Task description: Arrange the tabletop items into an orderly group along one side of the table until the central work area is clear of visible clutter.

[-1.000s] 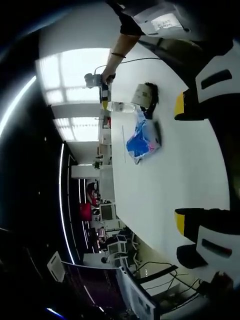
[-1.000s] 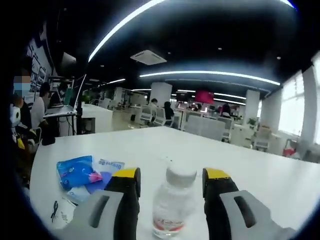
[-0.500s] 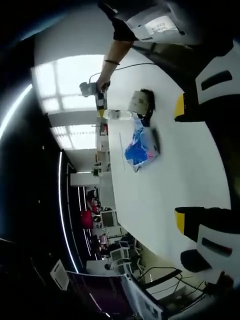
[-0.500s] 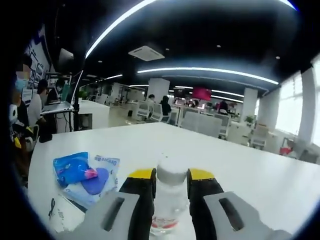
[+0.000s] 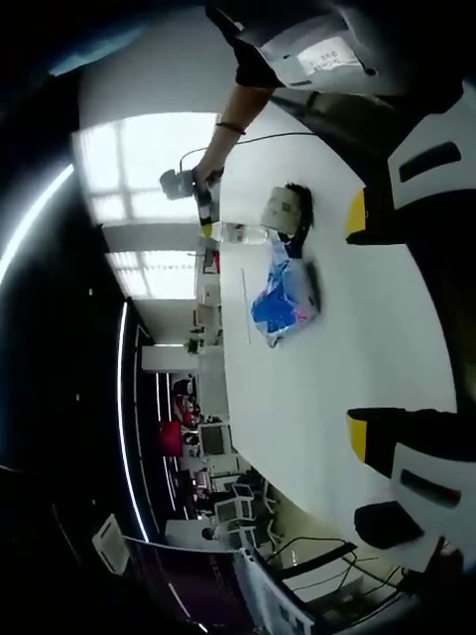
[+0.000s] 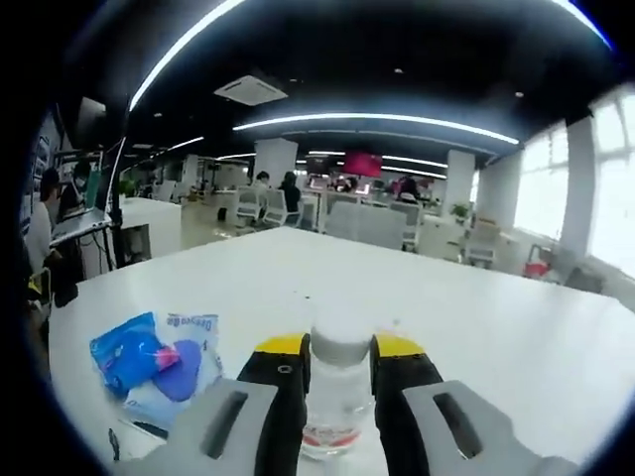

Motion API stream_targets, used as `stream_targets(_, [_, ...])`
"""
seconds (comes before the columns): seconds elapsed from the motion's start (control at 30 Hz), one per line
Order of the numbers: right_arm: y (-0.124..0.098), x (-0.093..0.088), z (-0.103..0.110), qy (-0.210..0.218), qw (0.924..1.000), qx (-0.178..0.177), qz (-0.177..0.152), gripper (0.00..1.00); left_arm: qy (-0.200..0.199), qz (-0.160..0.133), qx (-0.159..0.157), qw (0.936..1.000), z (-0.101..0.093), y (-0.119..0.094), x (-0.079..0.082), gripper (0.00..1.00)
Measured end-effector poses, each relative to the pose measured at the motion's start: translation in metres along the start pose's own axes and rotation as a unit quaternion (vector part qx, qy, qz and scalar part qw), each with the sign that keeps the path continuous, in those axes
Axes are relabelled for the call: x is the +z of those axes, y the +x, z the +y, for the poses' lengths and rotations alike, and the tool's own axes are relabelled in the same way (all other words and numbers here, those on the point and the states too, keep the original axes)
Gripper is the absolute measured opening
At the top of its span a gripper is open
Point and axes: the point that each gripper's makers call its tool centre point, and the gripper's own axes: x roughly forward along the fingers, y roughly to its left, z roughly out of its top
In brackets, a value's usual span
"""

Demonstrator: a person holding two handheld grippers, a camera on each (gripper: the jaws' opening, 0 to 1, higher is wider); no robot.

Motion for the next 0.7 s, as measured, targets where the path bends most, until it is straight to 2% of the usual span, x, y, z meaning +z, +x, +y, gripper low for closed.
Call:
stream_targets(0.03, [0.0003,-0.0003,-0.0001,0.012,0.9998,-0.013,-0.001,0.21,0.001,0.000,0.000,1.0000,-0.0001,-0.0002,-0.0001,0.66])
stream_targets(0.17, [0.0000,0.0003,-0.0031,-0.005,0.9976,-0.069,-0.004,0.21,-0.001,-0.002,0.002,1.0000,0.0000,-0.0021,-0.0010,0.65])
stream_targets(0.27, [-0.0023,-0.0010,-0.0059,0.019,0.9941,-0.106,0.004,0.21,0.002,-0.003,0.004,1.0000,-0.0002,-0.0037,0.0000,0.65])
stream_targets(0.43, [-0.0019,-0.0010,-0.0064,0.029,0.9913,-0.129,0.004,0.21,0.005,-0.007,0.000,1.0000,-0.0011,-0.0046,0.0015,0.65])
stream_targets(0.57, [-0.0019,-0.0012,-0.0071,0.037,0.9904,-0.133,0.002,0.21,-0.013,-0.020,-0.030,0.9993,-0.0070,-0.0029,0.0016,0.65])
stream_targets(0.7, [-0.0024,-0.0016,-0.0073,0.037,0.9900,-0.136,0.001,0.21,-0.016,-0.022,-0.032,0.9991,-0.0085,-0.0013,0.0009,0.65])
